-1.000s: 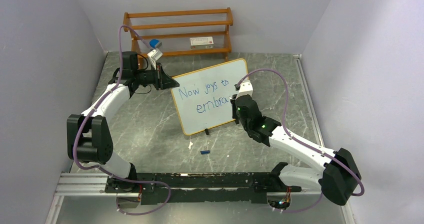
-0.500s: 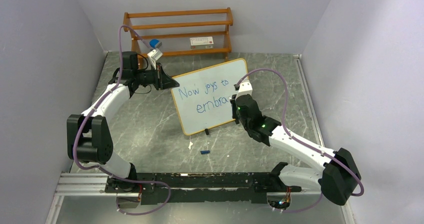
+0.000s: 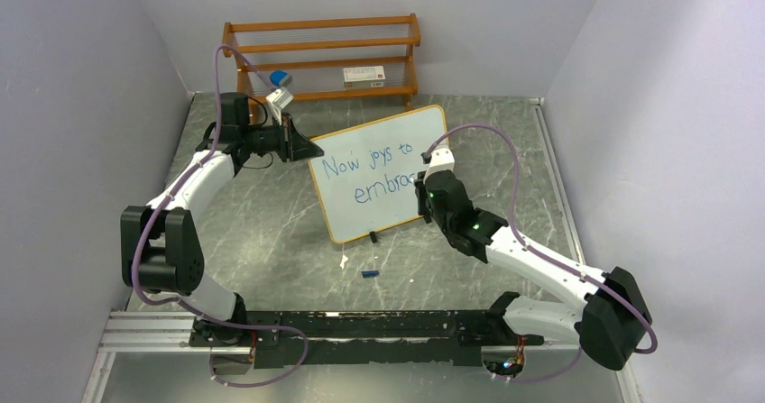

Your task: Write a sentence on the whiteboard

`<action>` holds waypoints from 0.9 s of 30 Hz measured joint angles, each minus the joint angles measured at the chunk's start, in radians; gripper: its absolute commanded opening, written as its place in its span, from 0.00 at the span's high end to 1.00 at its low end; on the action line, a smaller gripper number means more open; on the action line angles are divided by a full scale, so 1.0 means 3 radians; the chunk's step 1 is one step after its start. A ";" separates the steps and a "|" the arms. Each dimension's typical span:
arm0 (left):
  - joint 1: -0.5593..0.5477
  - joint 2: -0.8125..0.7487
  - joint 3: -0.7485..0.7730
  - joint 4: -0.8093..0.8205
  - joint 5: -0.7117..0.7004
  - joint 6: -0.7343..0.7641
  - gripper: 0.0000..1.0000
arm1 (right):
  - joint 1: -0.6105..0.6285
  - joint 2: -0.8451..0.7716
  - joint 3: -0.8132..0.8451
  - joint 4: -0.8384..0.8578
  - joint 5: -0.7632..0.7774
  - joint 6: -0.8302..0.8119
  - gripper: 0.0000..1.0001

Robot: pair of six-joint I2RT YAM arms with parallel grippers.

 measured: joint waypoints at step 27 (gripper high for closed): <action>-0.0004 0.0005 0.0005 -0.0001 0.0000 0.0000 0.95 | 0.0001 -0.0006 -0.0001 -0.0244 0.0146 0.0120 1.00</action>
